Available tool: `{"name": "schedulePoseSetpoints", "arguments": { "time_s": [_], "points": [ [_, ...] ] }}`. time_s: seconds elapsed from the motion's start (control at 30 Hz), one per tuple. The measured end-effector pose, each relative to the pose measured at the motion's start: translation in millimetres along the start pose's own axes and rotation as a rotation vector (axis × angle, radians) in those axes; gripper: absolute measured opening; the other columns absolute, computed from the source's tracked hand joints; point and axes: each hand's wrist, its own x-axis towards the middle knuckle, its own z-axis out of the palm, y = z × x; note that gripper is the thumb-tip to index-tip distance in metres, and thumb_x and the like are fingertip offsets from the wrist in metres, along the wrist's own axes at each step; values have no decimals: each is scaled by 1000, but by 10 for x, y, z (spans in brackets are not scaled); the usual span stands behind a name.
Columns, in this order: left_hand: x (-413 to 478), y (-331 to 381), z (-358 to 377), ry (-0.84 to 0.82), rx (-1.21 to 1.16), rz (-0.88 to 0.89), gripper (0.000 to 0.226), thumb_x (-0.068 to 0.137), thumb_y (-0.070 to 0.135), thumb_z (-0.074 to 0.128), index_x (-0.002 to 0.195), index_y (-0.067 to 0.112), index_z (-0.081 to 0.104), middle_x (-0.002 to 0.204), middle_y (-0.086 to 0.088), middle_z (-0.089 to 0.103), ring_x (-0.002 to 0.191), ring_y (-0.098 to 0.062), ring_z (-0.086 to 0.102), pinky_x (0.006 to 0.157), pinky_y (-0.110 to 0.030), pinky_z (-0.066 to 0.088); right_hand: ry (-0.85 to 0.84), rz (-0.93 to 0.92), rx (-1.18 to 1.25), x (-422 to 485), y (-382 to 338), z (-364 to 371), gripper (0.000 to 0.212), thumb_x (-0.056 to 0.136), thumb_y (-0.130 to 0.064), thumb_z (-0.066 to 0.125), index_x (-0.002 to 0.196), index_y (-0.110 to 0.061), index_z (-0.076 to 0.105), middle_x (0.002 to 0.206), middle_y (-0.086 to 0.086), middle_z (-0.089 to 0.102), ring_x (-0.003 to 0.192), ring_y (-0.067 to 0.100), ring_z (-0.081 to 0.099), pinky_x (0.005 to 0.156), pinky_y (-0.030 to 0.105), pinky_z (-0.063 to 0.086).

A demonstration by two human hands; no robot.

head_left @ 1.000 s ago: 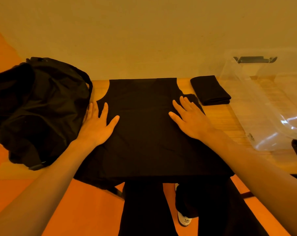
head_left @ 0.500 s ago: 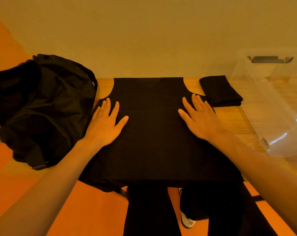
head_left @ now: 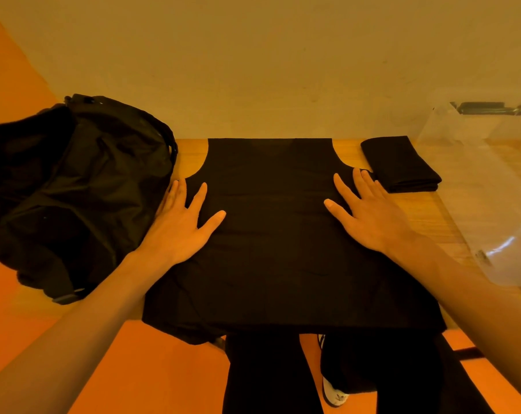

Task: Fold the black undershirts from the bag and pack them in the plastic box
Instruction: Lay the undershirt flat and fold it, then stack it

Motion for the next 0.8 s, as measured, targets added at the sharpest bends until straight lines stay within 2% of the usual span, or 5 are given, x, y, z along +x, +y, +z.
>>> {"name": "schedulePoseSetpoints", "arguments": {
  "time_s": [0.2, 0.4, 0.67, 0.73, 0.8],
  "points": [
    [-34, 205, -31, 209, 112, 170, 88, 94, 77, 3, 163, 22, 5, 169, -12, -4, 156, -24, -9, 125, -39, -3, 79, -88, -51, -107, -152, -33, 81, 86, -75, -5, 158, -38, -6, 168, 7, -9, 154, 22, -12, 126, 42, -2],
    [12, 192, 62, 32, 127, 100, 82, 90, 76, 2, 160, 34, -8, 168, -11, -15, 155, -25, -16, 123, -38, -8, 6, 22, -9, -86, -24, -4, 87, 80, -77, -10, 158, -38, -5, 169, 8, -8, 154, 23, -11, 126, 44, -1],
    [-206, 360, -55, 216, -76, 134, 84, 92, 75, 7, 162, 27, 13, 170, -7, -5, 155, -20, -13, 124, -36, -7, 111, -106, 53, -354, -74, -104, 78, 89, -71, -6, 159, -37, 0, 169, 6, -4, 154, 19, -11, 127, 42, 0],
    [-461, 490, -68, 232, -109, 177, 82, 95, 74, 9, 161, 27, 19, 170, -5, -4, 155, -18, -11, 124, -35, -4, 141, -130, 106, -625, -122, -93, 74, 92, -70, 2, 159, -38, 6, 169, 3, -1, 155, 18, -8, 127, 42, 4],
    [-858, 555, -39, 340, -228, 177, 72, 99, 68, 26, 156, 25, 36, 170, -3, 11, 157, -18, 3, 125, -38, 11, 211, -75, 263, -1031, -100, -60, 68, 96, -63, 26, 158, -34, 24, 166, 0, 16, 155, 21, 9, 124, 43, 19]
  ]
}}
